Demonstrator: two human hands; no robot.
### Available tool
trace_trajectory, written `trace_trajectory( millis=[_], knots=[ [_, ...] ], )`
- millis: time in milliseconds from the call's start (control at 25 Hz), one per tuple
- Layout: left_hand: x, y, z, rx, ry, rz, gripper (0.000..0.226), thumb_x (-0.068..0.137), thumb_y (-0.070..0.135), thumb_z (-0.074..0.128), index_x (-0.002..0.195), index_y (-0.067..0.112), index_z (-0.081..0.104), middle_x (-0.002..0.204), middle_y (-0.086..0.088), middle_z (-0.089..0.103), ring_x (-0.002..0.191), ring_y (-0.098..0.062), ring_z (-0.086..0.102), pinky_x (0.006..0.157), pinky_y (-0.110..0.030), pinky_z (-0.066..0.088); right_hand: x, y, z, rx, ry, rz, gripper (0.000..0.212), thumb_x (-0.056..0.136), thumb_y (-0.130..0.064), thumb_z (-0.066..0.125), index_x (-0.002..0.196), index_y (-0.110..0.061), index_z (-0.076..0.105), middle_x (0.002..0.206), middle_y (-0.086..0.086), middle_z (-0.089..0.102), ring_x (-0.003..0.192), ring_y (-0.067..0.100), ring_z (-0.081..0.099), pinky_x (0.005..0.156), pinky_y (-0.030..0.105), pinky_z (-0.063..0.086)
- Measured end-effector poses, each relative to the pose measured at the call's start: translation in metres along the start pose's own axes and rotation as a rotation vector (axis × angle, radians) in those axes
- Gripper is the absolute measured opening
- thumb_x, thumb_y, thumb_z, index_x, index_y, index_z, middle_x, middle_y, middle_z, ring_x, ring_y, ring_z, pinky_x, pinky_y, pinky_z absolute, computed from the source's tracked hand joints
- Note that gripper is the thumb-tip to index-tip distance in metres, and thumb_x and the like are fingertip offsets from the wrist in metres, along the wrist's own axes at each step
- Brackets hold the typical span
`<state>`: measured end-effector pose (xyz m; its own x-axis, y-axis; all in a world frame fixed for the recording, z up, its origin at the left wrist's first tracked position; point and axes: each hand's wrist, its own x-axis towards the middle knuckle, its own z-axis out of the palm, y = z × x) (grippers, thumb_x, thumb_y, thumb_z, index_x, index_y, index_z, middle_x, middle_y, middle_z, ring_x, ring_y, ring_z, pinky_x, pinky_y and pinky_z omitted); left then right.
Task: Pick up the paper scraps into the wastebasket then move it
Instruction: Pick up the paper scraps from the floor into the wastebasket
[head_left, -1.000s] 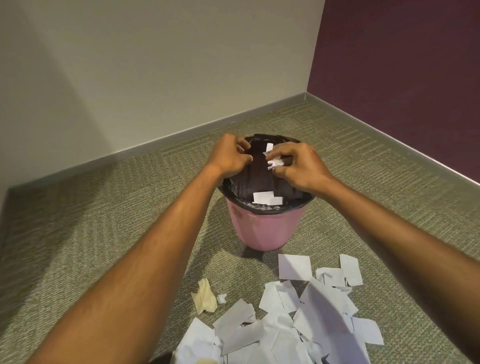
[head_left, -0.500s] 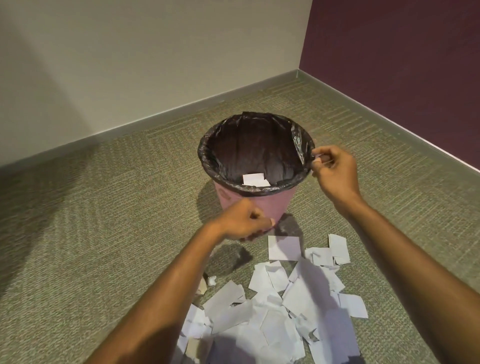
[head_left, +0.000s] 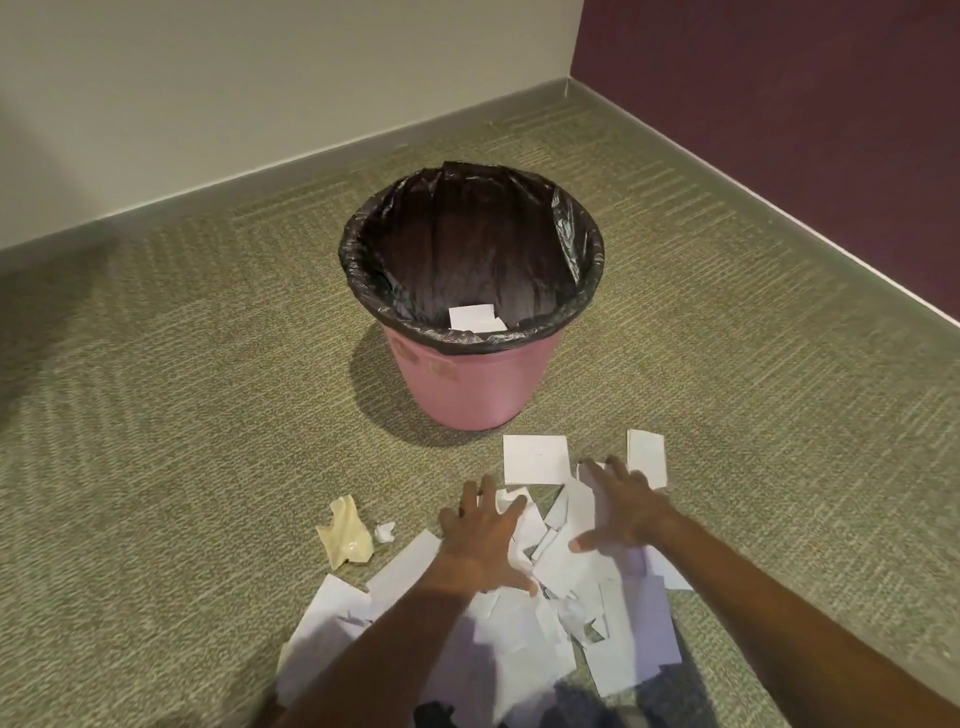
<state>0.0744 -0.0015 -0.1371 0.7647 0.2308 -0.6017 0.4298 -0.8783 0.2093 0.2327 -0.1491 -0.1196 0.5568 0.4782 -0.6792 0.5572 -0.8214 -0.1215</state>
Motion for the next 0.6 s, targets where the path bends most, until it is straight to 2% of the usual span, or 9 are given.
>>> trace_trajectory(
  millis=[80, 160, 360, 440, 520, 600],
  knots=[
    [0.005, 0.005, 0.006, 0.083, 0.115, -0.007, 0.097, 0.066, 0.056, 0.078, 0.142, 0.028, 0.025, 0.153, -0.014, 0.014, 0.138, -0.038, 0.020, 0.104, -0.056, 0.032, -0.002, -0.005, 0.011, -0.059, 0.098, -0.022, 0.111, 0.066, -0.056, 0.081, 0.151, -0.024, 0.018, 0.155, 0.011, 0.025, 0.134, 0.039, 0.036, 0.101, 0.051, 0.044],
    [0.010, 0.006, 0.004, 0.058, 0.185, 0.039, 0.079, 0.071, 0.044, 0.078, 0.134, 0.024, 0.035, 0.144, -0.009, 0.028, 0.129, -0.032, 0.031, 0.100, -0.049, 0.040, -0.004, -0.009, 0.014, -0.030, 0.197, -0.071, 0.089, 0.073, -0.043, 0.080, 0.144, -0.019, 0.031, 0.142, 0.011, 0.040, 0.126, 0.037, 0.045, 0.094, 0.045, 0.047],
    [0.015, 0.001, -0.002, -0.233, 0.220, 0.054, 0.040, 0.083, 0.015, 0.070, 0.118, 0.016, 0.050, 0.132, -0.008, 0.040, 0.117, -0.026, 0.048, 0.093, -0.036, 0.046, -0.011, -0.009, -0.003, 0.196, 0.282, -0.146, 0.033, 0.082, -0.008, 0.065, 0.114, -0.012, 0.056, 0.109, 0.010, 0.064, 0.102, 0.032, 0.062, 0.074, 0.034, 0.047],
    [0.017, -0.002, -0.007, -0.376, 0.257, 0.043, 0.022, 0.083, 0.009, 0.069, 0.102, 0.011, 0.058, 0.123, -0.010, 0.051, 0.108, -0.027, 0.056, 0.086, -0.031, 0.047, -0.015, -0.005, -0.011, 0.276, 0.300, -0.130, 0.018, 0.081, 0.000, 0.060, 0.093, -0.013, 0.062, 0.085, 0.004, 0.064, 0.086, 0.029, 0.061, 0.065, 0.032, 0.040],
    [0.019, -0.005, -0.013, -0.486, 0.281, 0.025, 0.014, 0.079, 0.009, 0.075, 0.087, 0.008, 0.064, 0.111, -0.011, 0.063, 0.100, -0.026, 0.060, 0.073, -0.023, 0.041, -0.021, -0.003, -0.017, 0.335, 0.304, -0.156, 0.022, 0.078, 0.002, 0.065, 0.075, -0.018, 0.057, 0.064, -0.005, 0.050, 0.068, 0.024, 0.052, 0.057, 0.031, 0.033],
    [0.017, -0.005, -0.018, -0.526, 0.310, 0.000, 0.012, 0.076, 0.010, 0.078, 0.080, 0.009, 0.067, 0.100, -0.009, 0.068, 0.091, -0.023, 0.061, 0.066, -0.021, 0.036, -0.029, 0.000, -0.025, 0.368, 0.324, -0.184, 0.020, 0.078, -0.002, 0.072, 0.084, -0.018, 0.064, 0.062, -0.008, 0.045, 0.061, 0.016, 0.045, 0.053, 0.028, 0.032]
  ],
)
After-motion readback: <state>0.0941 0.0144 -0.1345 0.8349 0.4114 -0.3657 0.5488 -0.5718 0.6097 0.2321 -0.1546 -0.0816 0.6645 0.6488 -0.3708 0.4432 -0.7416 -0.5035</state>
